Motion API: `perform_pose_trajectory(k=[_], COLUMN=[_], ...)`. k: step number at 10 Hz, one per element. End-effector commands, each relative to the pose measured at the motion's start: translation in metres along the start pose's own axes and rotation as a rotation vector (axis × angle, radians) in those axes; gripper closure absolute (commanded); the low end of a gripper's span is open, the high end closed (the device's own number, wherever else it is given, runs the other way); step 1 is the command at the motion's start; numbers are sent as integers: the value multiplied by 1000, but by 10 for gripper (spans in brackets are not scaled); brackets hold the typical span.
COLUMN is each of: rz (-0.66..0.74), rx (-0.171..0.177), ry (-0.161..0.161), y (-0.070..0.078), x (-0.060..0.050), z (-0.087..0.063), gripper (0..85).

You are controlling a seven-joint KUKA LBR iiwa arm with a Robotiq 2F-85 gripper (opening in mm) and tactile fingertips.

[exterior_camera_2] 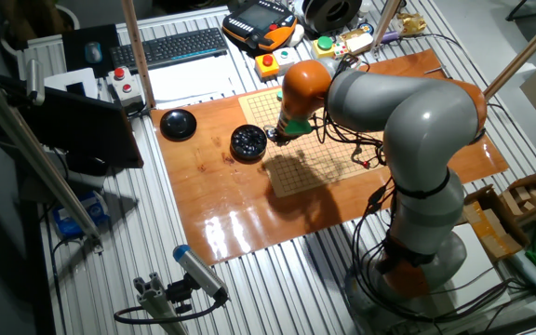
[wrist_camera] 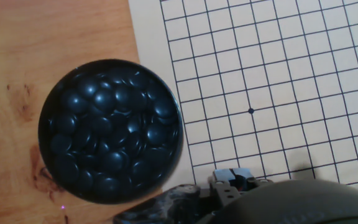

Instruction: Play the first move as black on the 3-4 point in the upper right corner of the Go board

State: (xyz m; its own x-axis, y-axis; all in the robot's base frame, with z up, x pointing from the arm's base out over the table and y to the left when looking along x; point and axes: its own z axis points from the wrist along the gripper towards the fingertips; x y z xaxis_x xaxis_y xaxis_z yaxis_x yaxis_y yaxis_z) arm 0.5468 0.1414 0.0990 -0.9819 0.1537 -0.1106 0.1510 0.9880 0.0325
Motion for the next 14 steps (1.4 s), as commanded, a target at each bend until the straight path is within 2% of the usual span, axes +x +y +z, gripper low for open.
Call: perform_pose_trajectory(k=[1, 3, 4, 5, 7, 8, 11, 14], rz=[-5, -17, -26, -35, -35, -56, -99, -104], rx=[7, 14, 3, -15, -77, -84, -84, -74], ry=[-2, -8, -11, -8, -11, -9, -5, 16], y=[0, 0, 0, 0, 0, 0, -11, -20], x=[0, 0, 0, 0, 0, 0, 17, 22], z=[0, 0, 0, 0, 0, 0, 4, -3], gripper=[843, 843, 843, 843, 843, 843, 843, 843])
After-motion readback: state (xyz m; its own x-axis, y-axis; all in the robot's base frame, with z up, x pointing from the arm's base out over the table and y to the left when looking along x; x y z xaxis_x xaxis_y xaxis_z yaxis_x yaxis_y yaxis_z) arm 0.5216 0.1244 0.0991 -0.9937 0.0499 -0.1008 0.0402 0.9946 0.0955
